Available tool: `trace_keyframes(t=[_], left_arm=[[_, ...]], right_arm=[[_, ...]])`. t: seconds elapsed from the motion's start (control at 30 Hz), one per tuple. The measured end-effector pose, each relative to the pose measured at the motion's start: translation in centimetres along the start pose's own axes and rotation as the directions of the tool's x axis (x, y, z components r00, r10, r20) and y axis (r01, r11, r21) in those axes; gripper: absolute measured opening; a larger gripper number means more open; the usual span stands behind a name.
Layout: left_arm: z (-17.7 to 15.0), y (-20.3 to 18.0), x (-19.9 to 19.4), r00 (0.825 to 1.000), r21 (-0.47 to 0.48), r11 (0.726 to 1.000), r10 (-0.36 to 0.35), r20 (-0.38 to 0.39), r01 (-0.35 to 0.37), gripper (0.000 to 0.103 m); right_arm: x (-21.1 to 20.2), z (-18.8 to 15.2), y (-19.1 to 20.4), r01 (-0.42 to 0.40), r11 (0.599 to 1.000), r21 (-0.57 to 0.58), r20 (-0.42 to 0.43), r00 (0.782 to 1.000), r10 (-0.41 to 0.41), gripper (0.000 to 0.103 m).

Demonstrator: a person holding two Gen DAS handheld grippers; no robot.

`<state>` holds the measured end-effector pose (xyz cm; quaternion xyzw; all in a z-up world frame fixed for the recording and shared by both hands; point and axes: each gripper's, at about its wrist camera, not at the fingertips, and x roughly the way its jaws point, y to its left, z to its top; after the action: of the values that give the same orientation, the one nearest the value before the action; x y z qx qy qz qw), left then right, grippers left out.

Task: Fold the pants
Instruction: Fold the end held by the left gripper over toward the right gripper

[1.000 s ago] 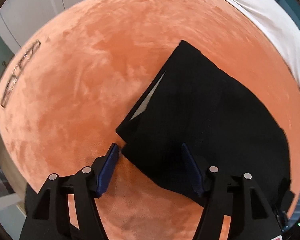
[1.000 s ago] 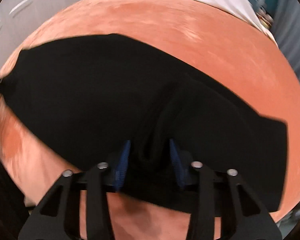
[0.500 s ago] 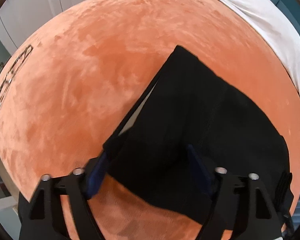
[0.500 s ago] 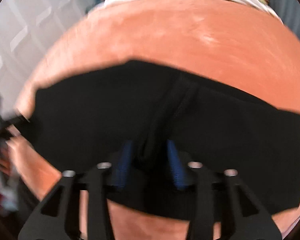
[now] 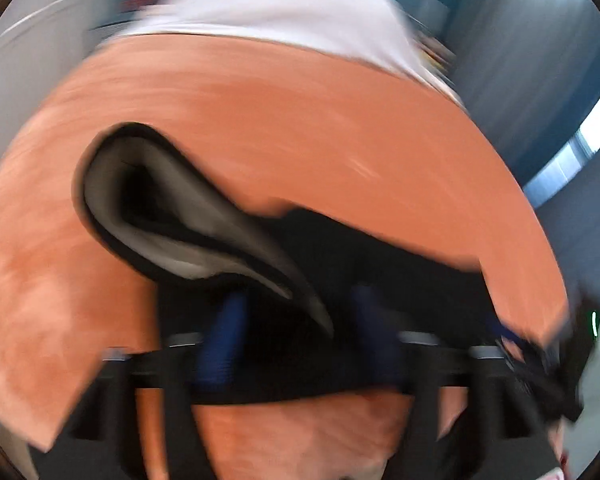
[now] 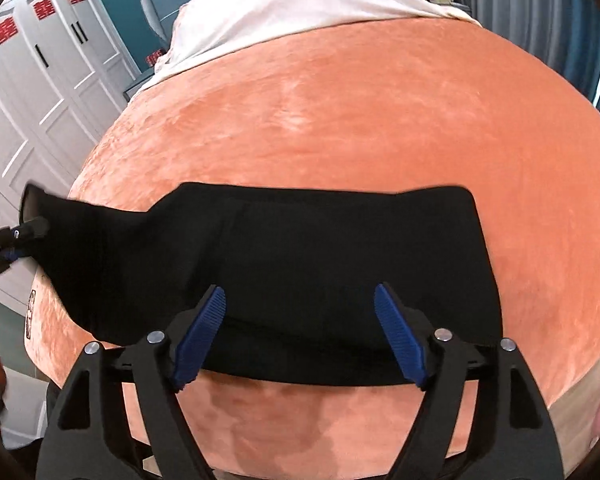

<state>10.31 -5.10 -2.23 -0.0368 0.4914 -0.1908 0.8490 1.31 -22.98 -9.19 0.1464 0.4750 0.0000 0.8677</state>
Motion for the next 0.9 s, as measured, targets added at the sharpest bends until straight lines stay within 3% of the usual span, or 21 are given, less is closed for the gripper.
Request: trace_keyframes(t=[0.07,0.1,0.2,0.23,0.3,0.4,0.47,0.53,0.6,0.67,0.7,0.73,0.8,0.83,0.9], left_arm=[[-1.9,-2.8,2.1,0.992,0.081,0.990,0.119,-0.029,-0.117,0.078],[-2.4,-3.1,2.4,0.989,0.087,0.987,0.138,-0.042,-0.134,0.078],[-4.4,-1.3,1.4,0.995,0.006,0.998,0.070,-0.075,-0.070,0.078],[-5.1,0.2,0.2,0.995,-0.043,0.997,0.064,-0.072,-0.067,0.081],[-6.2,3.3,-1.7,0.994,-0.124,0.987,0.093,-0.056,-0.099,0.084],[-7.5,7.7,-3.7,0.986,-0.231,0.959,0.155,-0.069,-0.167,0.084],[-8.4,11.0,-5.3,0.978,-0.319,0.925,0.200,-0.056,-0.207,0.084],[-8.8,13.2,-6.4,0.971,-0.363,0.902,0.235,-0.037,-0.232,0.084],[-9.2,14.5,-7.5,0.963,-0.384,0.887,0.267,-0.028,-0.257,0.084],[-9.4,15.2,-8.1,0.958,-0.392,0.880,0.285,-0.017,-0.269,0.084],[-9.5,15.5,-8.3,0.958,-0.392,0.880,0.288,-0.010,-0.269,0.084],[-9.7,15.6,-8.6,0.956,-0.388,0.880,0.293,-0.005,-0.272,0.084],[-9.9,15.6,-9.1,0.953,-0.380,0.881,0.302,-0.003,-0.281,0.084],[-9.9,15.6,-9.1,0.952,-0.379,0.880,0.307,-0.004,-0.285,0.084],[-9.5,16.0,-8.9,0.952,-0.380,0.880,0.307,-0.006,-0.286,0.084]], right_arm=[[-0.2,-0.8,-0.9,0.000,1.000,0.021,-0.033,0.999,0.001,0.076],[-0.1,-1.2,-1.2,-0.003,0.999,0.032,-0.048,0.999,0.004,0.076],[0.0,-1.6,-1.2,-0.075,0.995,0.069,-0.067,0.995,0.080,0.078],[0.1,-1.5,-0.5,-0.101,0.993,0.058,-0.074,0.992,0.105,0.083],[0.5,-0.9,0.7,-0.154,0.987,0.044,-0.079,0.984,0.157,0.084],[2.5,1.5,4.2,-0.266,0.964,0.020,-0.127,0.955,0.266,0.088],[4.4,3.5,7.2,-0.342,0.940,0.002,-0.165,0.927,0.337,0.095],[6.9,4.9,9.8,-0.371,0.928,-0.034,-0.201,0.912,0.357,0.097],[10.1,5.7,11.8,-0.342,0.938,-0.057,-0.254,0.914,0.317,0.097],[13.6,5.4,13.0,-0.346,0.938,-0.031,-0.331,0.889,0.317,0.095],[14.8,5.0,13.3,-0.346,0.938,-0.014,-0.353,0.879,0.319,0.085],[15.7,4.2,14.0,-0.359,0.933,-0.008,-0.385,0.862,0.329,0.050],[15.0,3.6,15.8,-0.343,0.937,-0.060,-0.387,0.874,0.295,0.021],[13.9,3.8,16.7,-0.378,0.924,-0.067,-0.383,0.865,0.326,0.016],[10.4,4.6,18.2,-0.437,0.894,-0.098,-0.335,0.861,0.384,0.015]])
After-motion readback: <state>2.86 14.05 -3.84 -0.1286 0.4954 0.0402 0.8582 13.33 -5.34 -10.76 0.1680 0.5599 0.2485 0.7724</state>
